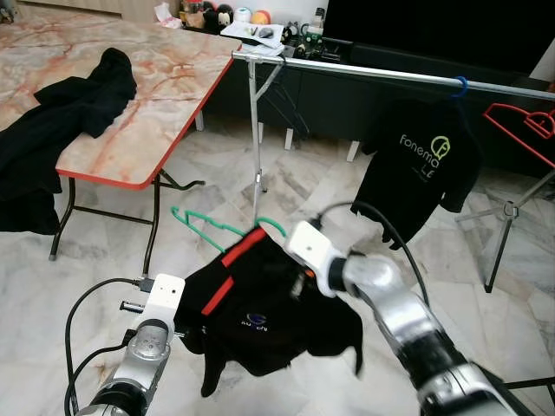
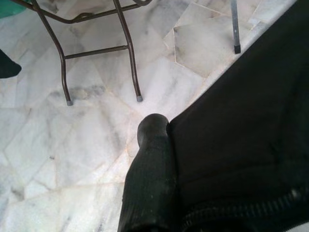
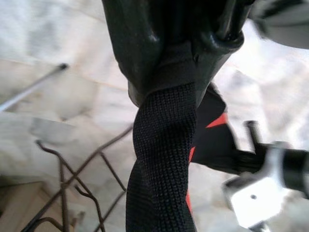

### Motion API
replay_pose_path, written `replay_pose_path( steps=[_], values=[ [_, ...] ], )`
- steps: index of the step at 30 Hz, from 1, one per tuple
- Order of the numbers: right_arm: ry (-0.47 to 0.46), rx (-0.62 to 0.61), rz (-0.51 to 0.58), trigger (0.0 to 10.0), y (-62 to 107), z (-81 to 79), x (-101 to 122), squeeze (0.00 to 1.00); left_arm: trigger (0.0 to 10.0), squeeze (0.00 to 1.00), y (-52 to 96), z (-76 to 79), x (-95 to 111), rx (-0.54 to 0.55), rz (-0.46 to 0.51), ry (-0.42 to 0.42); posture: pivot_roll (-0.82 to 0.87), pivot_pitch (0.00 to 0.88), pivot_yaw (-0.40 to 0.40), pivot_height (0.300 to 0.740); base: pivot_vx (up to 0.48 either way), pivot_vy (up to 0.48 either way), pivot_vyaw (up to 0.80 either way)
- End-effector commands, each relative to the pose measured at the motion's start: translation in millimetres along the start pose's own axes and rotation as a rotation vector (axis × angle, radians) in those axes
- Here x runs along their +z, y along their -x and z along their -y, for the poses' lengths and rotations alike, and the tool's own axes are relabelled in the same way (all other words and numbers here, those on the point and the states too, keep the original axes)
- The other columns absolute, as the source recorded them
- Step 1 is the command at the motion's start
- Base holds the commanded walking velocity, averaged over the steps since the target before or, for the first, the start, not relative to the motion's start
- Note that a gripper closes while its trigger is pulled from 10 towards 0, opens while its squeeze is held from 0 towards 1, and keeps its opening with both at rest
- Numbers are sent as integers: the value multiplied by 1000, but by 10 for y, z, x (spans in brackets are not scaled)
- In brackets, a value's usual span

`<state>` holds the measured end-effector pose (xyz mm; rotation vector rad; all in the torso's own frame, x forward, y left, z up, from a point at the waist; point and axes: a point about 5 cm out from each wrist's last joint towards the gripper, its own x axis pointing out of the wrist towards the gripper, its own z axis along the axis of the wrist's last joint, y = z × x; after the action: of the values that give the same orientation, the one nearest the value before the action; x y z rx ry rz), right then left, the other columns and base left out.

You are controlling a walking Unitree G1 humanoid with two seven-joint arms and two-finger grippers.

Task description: Hang hanger

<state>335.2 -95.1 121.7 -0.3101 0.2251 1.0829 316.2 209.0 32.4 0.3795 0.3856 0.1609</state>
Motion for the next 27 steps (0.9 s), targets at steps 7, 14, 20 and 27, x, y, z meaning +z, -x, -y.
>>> replay_pose_path(
  steps=[7, 14, 20, 27],
  values=[
    [-99, 168, 122, 0, 527, -99, -269, 0, 0, 0, 37, 1, -132, -19, -43, -2, 37, 154, -60, 740, 0, 0, 0],
    [-13, 159, -232, 0, 868, -59, -770, 0, 0, 0, 36, -7, -137, -21, -47, 1, 34, 156, -59, 740, 0, 0, 0],
    [50, 200, -310, 0, 924, -45, -804, 0, 0, 0, 35, -2, -140, -26, -52, 0, 36, 156, -56, 740, 0, 0, 0],
    [183, 222, -459, 0, 857, -70, -943, 0, 0, 0, 34, -3, -138, -27, -54, 2, 41, 156, -57, 740, 0, 0, 0]
  ],
)
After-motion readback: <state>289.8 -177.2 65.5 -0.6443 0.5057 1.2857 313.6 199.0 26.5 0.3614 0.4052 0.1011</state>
